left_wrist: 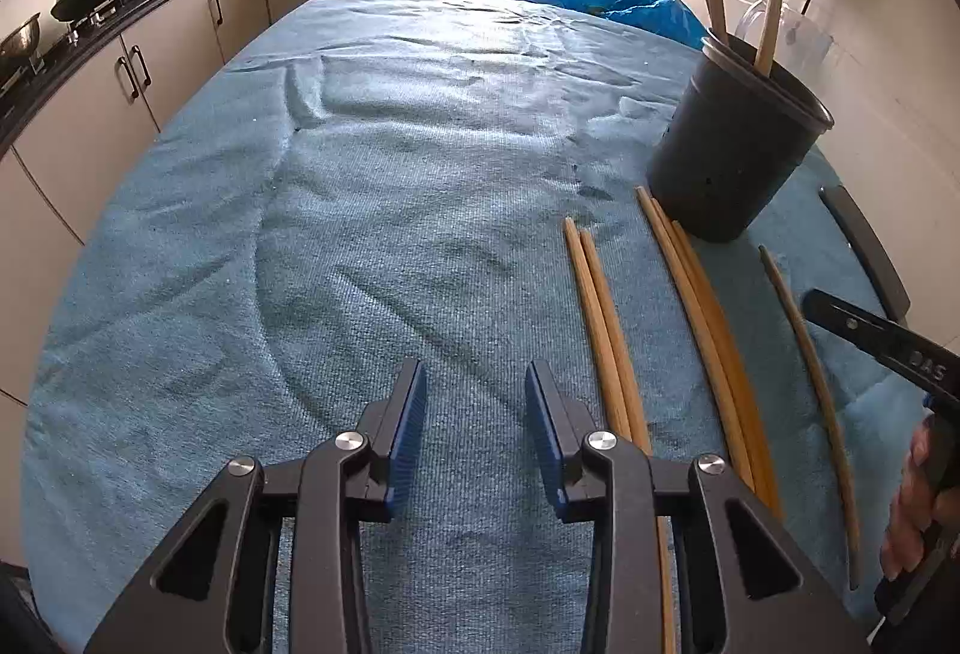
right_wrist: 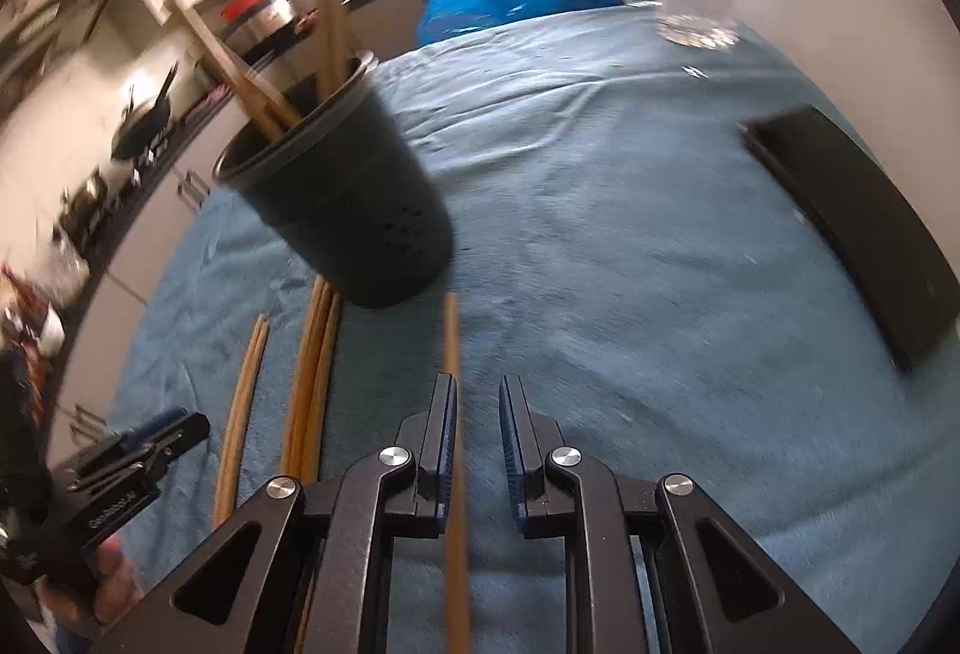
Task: Organize utensils
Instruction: 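Return the right gripper to grasp a chopstick while the left grasps another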
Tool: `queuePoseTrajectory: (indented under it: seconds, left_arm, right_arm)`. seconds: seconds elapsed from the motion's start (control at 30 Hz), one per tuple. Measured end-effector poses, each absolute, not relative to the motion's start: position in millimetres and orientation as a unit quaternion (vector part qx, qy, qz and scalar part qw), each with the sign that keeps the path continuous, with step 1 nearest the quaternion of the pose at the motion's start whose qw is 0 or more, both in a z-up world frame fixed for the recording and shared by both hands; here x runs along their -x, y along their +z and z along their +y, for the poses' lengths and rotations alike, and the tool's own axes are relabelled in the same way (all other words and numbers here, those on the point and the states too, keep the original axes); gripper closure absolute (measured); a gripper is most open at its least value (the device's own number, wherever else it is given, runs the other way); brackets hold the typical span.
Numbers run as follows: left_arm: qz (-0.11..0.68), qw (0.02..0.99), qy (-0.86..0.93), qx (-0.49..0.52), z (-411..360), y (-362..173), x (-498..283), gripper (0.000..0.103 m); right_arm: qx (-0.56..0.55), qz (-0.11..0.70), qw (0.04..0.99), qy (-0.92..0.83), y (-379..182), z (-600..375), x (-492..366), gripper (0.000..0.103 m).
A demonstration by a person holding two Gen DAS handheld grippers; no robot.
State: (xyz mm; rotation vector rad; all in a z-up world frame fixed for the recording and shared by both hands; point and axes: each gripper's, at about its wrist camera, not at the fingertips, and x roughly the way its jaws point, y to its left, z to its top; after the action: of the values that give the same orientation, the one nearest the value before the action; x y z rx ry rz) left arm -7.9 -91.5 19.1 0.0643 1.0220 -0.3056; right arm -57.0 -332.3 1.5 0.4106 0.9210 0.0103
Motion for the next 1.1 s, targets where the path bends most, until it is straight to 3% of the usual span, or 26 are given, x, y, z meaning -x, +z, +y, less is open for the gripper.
queuePoseTrajectory:
  seconds: [0.2,0.33,0.53,0.67,0.83,1.1]
  left_arm:
    - [0.505,0.848,-0.161,-0.012,-87.5,22.1,6.6,0.070]
    - [0.511,0.841,-0.180,-0.003,-93.6,31.2,-0.2,0.070]
    - [0.542,0.814,-0.208,-0.002,-120.2,30.4,-26.7,0.070]
    - [0.554,0.811,-0.188,-0.019,-134.8,22.6,-41.1,0.080]
    - [0.560,0.807,-0.185,-0.015,-133.9,21.7,-44.5,0.085]
    - [0.566,0.804,-0.181,-0.020,-126.1,20.9,-45.4,0.085]
  right_arm:
    - [-0.114,0.460,0.881,-0.005,0.9,-304.7,34.2,0.087]
    - [-0.084,0.465,0.881,-0.014,0.7,-300.6,35.9,0.096]
    - [-0.155,0.463,0.873,-0.012,-1.4,-327.5,52.2,0.096]
    - [-0.173,0.461,0.870,-0.011,-1.6,-335.5,56.6,0.096]
    - [-0.185,0.459,0.869,-0.007,-3.7,-341.7,62.2,0.096]
    - [-0.181,0.462,0.868,-0.009,-3.2,-339.6,60.9,0.096]
